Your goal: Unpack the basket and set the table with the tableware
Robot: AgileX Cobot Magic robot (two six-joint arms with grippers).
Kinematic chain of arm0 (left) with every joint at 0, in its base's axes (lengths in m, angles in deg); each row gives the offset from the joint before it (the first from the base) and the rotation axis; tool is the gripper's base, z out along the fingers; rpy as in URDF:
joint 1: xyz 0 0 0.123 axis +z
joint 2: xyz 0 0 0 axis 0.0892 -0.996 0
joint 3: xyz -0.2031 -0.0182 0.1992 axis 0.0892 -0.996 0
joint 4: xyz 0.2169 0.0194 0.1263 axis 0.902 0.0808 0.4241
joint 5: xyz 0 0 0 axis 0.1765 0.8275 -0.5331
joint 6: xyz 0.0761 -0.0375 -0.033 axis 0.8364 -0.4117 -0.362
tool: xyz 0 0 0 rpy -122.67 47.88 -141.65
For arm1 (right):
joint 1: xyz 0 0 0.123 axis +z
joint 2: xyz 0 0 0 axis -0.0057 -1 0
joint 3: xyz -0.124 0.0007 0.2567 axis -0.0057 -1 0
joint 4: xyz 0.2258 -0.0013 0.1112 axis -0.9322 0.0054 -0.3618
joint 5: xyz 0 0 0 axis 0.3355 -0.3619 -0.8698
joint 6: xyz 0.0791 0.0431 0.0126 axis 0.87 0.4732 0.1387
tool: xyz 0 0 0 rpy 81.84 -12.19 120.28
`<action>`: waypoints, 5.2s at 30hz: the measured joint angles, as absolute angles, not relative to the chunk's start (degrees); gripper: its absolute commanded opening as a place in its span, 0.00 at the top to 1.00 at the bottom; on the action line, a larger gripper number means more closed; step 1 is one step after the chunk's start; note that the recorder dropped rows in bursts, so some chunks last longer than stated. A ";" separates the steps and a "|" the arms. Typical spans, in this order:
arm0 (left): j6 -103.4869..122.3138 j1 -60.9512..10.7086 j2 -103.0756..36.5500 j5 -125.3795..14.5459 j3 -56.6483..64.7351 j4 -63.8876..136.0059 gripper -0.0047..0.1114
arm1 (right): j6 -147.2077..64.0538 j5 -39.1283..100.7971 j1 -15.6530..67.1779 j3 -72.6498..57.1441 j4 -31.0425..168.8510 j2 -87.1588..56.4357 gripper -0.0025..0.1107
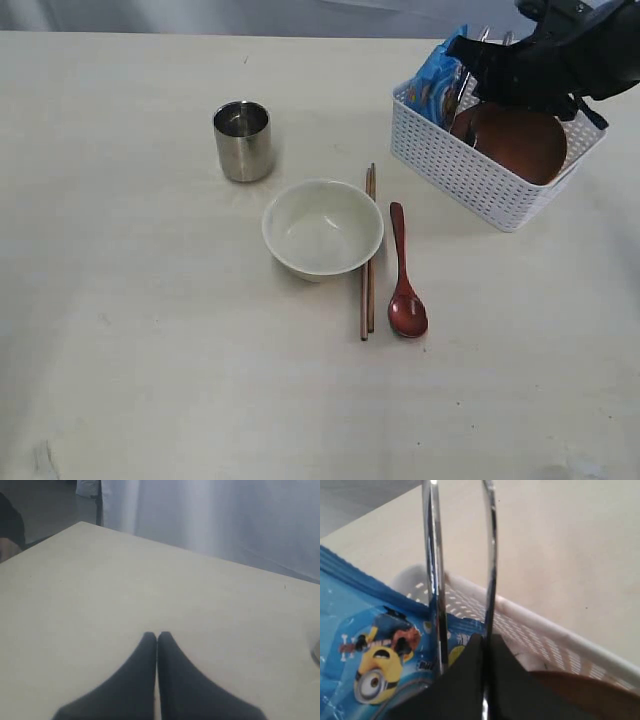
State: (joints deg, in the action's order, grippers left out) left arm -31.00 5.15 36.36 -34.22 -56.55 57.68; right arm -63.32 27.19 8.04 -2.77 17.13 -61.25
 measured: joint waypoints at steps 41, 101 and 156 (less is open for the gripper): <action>-31.00 5.15 36.36 -34.22 -56.55 57.68 0.96 | -117.23 -17.59 8.04 -4.52 -15.89 -39.84 0.98; -48.78 5.15 11.08 -90.91 -44.64 68.69 0.96 | -161.89 -38.50 22.21 -24.56 -30.31 -43.55 0.98; -53.39 -12.91 -51.84 -126.15 -22.54 94.63 0.96 | -159.90 -37.59 22.59 -24.56 -31.92 -43.63 0.98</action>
